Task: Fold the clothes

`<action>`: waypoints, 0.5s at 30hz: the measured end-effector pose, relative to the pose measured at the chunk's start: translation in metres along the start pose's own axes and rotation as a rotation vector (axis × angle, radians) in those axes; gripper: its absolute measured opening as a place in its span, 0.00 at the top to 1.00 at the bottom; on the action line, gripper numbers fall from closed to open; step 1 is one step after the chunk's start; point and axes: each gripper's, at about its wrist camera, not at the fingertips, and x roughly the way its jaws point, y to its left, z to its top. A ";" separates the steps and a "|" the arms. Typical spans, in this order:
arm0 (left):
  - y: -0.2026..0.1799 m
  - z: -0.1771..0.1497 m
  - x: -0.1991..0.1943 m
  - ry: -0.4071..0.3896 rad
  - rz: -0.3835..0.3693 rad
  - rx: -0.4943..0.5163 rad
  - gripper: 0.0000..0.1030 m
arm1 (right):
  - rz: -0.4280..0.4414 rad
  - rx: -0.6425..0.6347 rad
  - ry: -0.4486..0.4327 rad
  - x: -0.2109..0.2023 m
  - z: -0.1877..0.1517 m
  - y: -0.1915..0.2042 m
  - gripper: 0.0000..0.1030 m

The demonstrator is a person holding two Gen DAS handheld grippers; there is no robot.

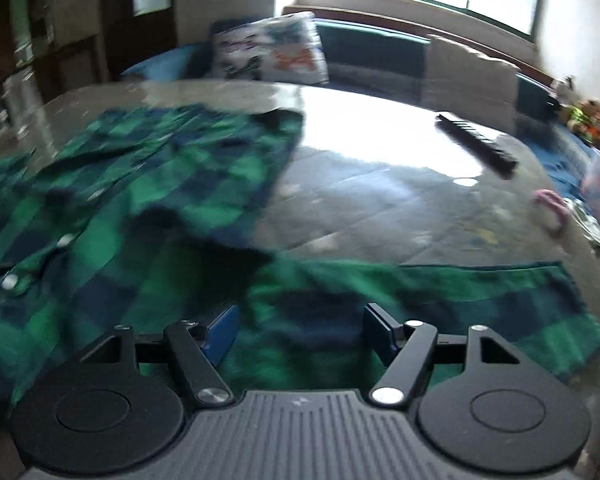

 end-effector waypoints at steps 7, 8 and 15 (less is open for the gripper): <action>-0.009 -0.008 -0.016 -0.032 -0.019 0.072 0.31 | 0.018 -0.082 0.054 -0.011 -0.017 0.018 0.29; -0.010 -0.008 -0.019 -0.039 -0.021 0.084 0.31 | 0.018 -0.093 0.057 -0.014 -0.017 0.018 0.29; -0.031 -0.009 -0.033 -0.113 -0.041 0.232 0.31 | 0.039 -0.133 -0.021 -0.013 0.017 0.028 0.29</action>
